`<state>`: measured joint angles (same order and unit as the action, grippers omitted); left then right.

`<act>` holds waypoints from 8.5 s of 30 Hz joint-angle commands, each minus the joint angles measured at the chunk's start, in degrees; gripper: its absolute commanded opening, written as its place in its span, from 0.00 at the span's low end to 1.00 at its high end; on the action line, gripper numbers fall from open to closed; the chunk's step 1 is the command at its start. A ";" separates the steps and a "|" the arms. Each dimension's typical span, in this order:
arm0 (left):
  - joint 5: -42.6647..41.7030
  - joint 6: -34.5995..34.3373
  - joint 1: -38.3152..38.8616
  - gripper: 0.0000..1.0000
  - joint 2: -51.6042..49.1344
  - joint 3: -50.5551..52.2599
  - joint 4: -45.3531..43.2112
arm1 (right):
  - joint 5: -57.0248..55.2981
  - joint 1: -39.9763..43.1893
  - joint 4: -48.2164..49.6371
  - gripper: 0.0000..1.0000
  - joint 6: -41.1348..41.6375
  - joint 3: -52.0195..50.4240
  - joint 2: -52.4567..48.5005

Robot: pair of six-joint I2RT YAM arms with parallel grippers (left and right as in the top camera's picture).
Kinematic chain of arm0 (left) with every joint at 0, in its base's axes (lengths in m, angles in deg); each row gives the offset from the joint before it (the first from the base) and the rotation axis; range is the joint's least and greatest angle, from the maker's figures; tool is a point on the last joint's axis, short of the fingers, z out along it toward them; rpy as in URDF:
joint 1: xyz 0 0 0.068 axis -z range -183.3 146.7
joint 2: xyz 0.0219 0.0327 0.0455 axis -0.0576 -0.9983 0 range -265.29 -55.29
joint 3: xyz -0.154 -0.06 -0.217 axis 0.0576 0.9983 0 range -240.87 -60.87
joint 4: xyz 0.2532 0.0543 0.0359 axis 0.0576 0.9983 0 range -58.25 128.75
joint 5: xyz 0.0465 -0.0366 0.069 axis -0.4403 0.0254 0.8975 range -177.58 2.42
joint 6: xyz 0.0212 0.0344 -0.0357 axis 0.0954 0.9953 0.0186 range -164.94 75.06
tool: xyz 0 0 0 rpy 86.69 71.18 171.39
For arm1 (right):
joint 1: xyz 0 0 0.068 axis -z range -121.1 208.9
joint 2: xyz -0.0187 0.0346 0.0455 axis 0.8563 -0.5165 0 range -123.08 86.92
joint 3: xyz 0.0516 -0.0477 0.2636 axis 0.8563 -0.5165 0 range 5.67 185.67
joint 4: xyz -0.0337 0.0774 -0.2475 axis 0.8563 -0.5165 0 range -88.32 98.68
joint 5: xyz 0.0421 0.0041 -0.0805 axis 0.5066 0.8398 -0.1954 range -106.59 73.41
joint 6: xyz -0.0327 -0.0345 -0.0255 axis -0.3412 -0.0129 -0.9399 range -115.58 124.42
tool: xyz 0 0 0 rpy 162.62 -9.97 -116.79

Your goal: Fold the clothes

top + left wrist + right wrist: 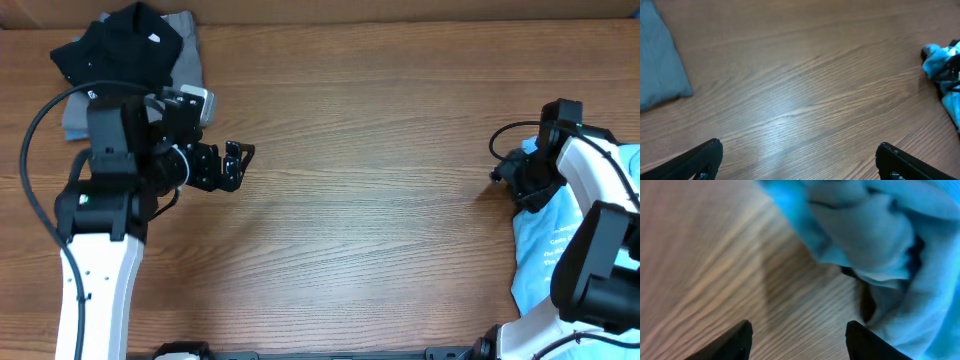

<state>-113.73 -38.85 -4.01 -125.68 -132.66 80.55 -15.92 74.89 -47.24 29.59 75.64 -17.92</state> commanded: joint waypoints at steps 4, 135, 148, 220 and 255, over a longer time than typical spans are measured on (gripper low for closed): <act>0.61 -0.59 0.37 1.00 -4.96 -1.44 -0.15 | -3.74 -0.17 4.57 0.65 -0.04 0.55 -0.85; -2.45 -9.57 0.37 1.00 -5.99 -1.46 3.98 | 9.73 -7.06 6.97 0.04 -5.70 27.30 9.38; -2.36 -9.55 0.28 1.00 -5.07 -2.69 4.39 | 20.87 -18.14 8.81 0.04 -5.49 34.12 9.40; 16.28 1.64 24.11 0.69 -70.05 -35.93 -18.71 | -6.21 -40.61 -13.94 0.70 2.10 36.59 30.80; 41.68 1.18 -1.31 0.32 -45.22 -39.39 -4.44 | -13.62 -28.30 -22.53 0.71 12.59 36.54 26.51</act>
<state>-73.29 -38.42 -5.00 -177.50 -170.65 76.55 -28.62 42.19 -68.99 40.65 111.51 8.31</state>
